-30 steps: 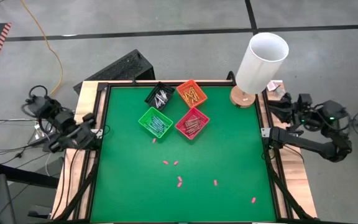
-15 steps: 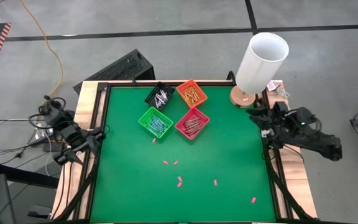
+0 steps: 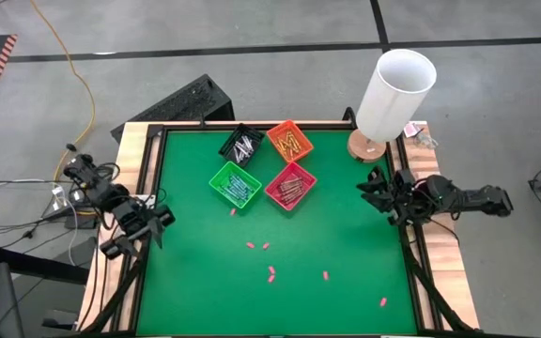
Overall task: Sort crayons
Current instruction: Return to Home Position
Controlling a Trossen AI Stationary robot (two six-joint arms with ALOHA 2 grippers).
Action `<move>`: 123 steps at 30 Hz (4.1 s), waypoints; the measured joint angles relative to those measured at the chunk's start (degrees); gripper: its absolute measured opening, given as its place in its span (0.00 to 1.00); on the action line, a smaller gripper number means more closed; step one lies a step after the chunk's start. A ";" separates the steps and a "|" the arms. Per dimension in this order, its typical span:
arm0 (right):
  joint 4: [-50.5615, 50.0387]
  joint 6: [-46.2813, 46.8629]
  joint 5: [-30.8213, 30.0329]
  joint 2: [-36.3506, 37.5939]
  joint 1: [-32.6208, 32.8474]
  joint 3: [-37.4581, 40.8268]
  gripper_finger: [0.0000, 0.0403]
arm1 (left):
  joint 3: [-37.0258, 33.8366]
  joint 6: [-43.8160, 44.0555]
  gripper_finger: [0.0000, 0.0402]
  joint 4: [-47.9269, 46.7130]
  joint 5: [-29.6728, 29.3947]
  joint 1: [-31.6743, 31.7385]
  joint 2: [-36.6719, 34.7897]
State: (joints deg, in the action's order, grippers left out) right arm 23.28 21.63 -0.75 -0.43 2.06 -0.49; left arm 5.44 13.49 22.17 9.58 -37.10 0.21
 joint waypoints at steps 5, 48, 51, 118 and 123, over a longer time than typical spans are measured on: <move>-2.25 -4.94 -9.32 0.02 8.68 0.02 0.40 | -4.72 0.35 0.53 4.46 -1.77 0.04 0.15; -19.26 -23.60 -21.76 0.11 14.56 0.15 0.40 | -4.86 -7.40 0.53 -11.74 -13.67 0.08 0.00; -19.32 -23.60 -21.76 0.11 14.56 0.15 0.40 | -4.86 -7.42 0.53 -13.32 -10.57 0.07 0.00; -19.44 -23.59 -21.78 0.11 14.56 0.17 0.40 | -4.86 -7.90 0.53 -21.00 -10.43 0.09 0.17; -19.46 -23.59 -21.78 0.13 14.56 0.20 0.40 | -4.86 -7.89 0.53 -21.00 -10.43 0.08 0.17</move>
State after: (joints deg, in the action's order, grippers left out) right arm 3.82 -1.96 -22.52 -0.30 16.62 -0.30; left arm 0.58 5.60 1.17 -0.84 -37.02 0.38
